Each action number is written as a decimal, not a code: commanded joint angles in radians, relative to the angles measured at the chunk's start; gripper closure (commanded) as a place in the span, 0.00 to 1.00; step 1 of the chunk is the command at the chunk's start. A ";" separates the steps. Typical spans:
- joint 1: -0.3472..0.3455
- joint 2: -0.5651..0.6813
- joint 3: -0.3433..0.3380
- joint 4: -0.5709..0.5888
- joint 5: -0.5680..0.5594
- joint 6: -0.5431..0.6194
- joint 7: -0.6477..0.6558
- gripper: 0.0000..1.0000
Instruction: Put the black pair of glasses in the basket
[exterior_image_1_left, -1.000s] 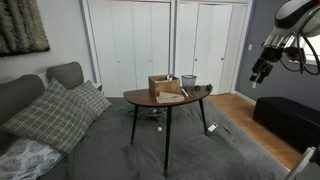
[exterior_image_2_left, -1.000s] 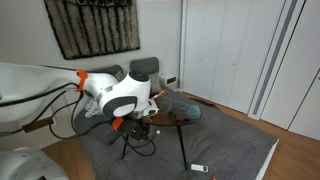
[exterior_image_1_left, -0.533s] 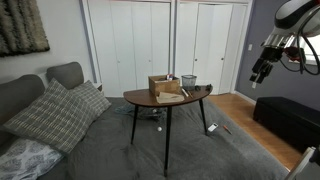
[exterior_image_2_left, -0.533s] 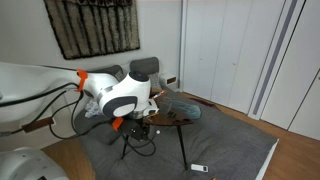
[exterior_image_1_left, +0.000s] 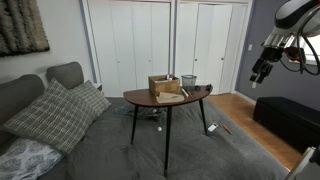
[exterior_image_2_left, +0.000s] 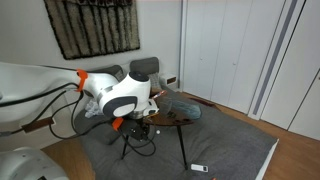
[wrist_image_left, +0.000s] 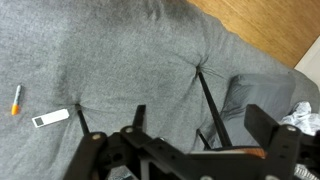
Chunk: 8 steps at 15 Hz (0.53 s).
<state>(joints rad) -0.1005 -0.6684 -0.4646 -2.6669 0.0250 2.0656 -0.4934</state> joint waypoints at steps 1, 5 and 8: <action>-0.024 0.026 0.033 0.016 0.014 0.018 0.005 0.00; -0.002 0.147 0.059 0.148 0.045 0.053 0.077 0.00; -0.012 0.289 0.081 0.298 0.077 0.055 0.187 0.00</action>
<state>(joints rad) -0.1021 -0.5475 -0.4136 -2.5283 0.0525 2.1236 -0.3916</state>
